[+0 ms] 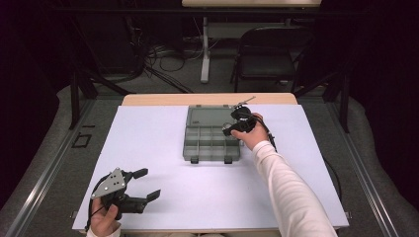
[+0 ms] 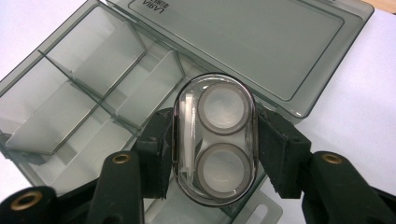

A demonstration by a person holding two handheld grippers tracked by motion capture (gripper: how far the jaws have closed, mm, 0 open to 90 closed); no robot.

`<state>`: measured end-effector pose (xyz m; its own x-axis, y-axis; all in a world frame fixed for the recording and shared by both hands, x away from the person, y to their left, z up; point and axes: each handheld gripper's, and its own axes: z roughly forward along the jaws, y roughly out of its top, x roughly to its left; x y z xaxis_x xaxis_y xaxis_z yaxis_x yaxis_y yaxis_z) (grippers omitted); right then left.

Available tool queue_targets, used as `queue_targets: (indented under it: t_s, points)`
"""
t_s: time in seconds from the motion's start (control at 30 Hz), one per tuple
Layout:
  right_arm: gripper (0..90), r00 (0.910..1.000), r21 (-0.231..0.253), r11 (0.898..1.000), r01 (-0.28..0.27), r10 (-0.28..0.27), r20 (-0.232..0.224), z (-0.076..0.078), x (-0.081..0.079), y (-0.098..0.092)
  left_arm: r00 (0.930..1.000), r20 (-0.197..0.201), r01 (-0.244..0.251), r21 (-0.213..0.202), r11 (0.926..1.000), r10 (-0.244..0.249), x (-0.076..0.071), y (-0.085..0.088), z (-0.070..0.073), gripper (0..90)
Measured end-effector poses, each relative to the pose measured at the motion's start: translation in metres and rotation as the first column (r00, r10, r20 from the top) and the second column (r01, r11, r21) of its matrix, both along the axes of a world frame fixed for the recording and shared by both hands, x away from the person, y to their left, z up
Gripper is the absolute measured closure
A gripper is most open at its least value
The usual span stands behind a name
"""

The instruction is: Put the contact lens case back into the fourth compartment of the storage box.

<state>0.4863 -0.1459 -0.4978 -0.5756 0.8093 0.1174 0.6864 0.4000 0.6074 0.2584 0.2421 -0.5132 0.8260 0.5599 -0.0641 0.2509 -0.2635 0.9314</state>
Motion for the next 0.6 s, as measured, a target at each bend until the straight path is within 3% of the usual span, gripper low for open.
queue_targets:
  t_s: [0.6]
  points:
    - [48.7,0.9998,0.017,1.000,0.021,-0.021,0.006,-0.0107,0.0071,-0.0010,1.0000,0.000,0.001,-0.002,1.0000,-0.001,-0.0001,0.0000,0.0000,16.2]
